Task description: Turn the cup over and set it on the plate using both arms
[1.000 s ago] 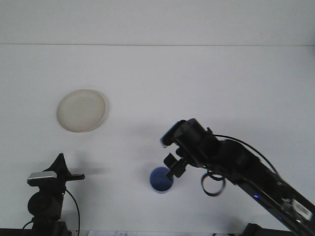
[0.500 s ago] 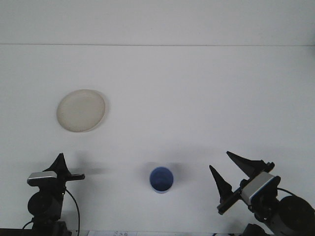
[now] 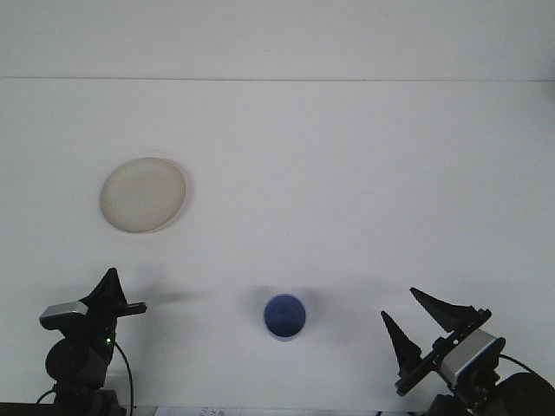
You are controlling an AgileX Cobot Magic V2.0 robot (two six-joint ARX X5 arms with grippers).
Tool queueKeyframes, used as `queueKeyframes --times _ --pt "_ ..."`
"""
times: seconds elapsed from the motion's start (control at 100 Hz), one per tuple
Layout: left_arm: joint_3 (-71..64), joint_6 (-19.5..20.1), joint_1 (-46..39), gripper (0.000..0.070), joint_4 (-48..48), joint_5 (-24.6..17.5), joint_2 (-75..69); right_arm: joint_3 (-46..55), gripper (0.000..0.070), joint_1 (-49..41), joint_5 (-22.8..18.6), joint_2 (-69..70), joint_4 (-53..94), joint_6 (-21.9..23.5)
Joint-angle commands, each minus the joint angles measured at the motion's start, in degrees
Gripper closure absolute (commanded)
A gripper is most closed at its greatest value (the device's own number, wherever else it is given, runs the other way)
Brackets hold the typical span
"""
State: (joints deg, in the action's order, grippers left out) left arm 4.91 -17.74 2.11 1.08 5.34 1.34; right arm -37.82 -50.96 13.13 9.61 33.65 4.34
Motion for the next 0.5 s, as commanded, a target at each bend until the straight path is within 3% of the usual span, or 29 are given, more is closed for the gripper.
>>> queueKeyframes --times 0.0,0.09,0.17,0.29,0.33,0.49 --pt "5.9 -1.6 -0.1 0.0688 -0.2 -1.6 1.6 -0.2 0.0273 -0.6 0.0 0.2 -0.6 0.4" --pt "14.3 -0.4 -0.1 0.0688 4.7 -5.4 7.0 -0.2 0.0273 -0.6 0.1 0.2 -0.5 0.3" --pt "22.3 4.0 0.0 0.0658 10.1 -10.7 13.3 -0.2 0.0273 -0.6 0.3 0.2 -0.5 0.3" --pt "32.9 8.8 0.9 0.0317 17.9 -21.4 23.6 -0.2 0.0273 -0.6 0.4 0.2 -0.5 0.3" --pt "36.1 9.3 1.6 0.0252 20.4 -24.6 27.0 -0.2 0.0273 -0.6 0.4 0.2 -0.5 0.3" --pt "46.5 9.6 8.1 0.0234 30.1 -32.1 39.5 -0.2 0.0273 -0.6 0.4 0.2 -0.4 0.1"
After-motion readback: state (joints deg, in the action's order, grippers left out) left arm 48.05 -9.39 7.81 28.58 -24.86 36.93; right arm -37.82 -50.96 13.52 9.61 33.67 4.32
